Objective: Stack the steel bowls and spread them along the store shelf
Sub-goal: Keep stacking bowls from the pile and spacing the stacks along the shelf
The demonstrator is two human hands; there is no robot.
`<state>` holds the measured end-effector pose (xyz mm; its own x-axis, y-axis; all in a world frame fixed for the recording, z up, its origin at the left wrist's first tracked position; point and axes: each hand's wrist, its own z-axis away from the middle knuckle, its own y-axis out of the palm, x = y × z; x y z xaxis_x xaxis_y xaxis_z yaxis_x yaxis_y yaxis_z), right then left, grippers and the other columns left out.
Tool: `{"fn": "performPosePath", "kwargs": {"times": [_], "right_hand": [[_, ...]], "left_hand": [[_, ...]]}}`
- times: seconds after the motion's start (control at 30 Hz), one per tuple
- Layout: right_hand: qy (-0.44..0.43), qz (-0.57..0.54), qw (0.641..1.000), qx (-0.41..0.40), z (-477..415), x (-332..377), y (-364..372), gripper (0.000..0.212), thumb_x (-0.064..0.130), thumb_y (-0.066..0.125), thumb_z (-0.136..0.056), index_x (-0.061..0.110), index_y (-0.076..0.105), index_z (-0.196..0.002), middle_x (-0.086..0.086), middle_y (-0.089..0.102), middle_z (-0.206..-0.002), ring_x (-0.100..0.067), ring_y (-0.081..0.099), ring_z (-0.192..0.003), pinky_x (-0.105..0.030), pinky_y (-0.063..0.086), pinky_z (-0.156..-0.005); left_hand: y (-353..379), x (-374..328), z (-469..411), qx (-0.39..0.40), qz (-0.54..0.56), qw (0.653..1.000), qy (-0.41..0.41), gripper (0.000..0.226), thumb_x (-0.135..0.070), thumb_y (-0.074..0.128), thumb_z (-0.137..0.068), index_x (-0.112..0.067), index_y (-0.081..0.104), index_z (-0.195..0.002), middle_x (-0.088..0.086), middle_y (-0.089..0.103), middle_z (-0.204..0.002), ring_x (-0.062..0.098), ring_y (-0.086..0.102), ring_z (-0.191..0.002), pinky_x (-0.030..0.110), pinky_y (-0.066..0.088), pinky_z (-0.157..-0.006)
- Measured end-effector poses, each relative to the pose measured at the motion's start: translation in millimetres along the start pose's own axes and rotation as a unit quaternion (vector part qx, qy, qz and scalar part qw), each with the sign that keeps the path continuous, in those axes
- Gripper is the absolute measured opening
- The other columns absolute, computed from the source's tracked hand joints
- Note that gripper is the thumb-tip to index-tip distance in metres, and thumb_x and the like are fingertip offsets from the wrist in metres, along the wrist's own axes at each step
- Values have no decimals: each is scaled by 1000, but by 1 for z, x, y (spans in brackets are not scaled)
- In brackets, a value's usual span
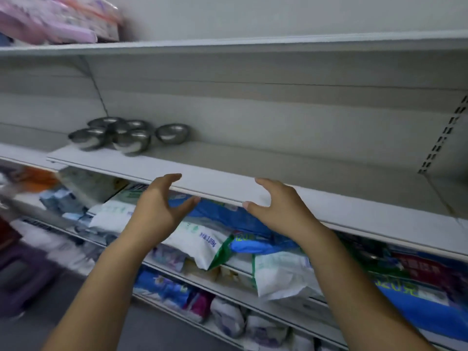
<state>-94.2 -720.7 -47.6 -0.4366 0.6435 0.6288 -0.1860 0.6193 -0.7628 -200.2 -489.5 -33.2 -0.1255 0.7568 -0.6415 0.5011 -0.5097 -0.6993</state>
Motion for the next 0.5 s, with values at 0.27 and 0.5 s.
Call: {"fn": "performPosePath", "kwargs": {"times": [0.27,0.5], "right_hand": [[-45,-31,998,27,-92,54,66,70,48,67,-93,21,43,-153,1,42,-159,-17,38,-146,-27,29,-115],[-80,-52,994,57,-185,100,108,74,50,65,-94,22,36,-157,1,36,-162,-19,39,-146,-29,34,-112]], "left_hand": [[-38,73,-55,-57,-27,996,-67,71,-37,77,-86,-14,48,-146,10,48,-150,26,46,-138,34,39,-108],[-68,131,-140,-50,-102,992,-57,79,-45,73,-88,-11,39,-151,11,43,-154,27,39,-141,37,34,-112]]}}
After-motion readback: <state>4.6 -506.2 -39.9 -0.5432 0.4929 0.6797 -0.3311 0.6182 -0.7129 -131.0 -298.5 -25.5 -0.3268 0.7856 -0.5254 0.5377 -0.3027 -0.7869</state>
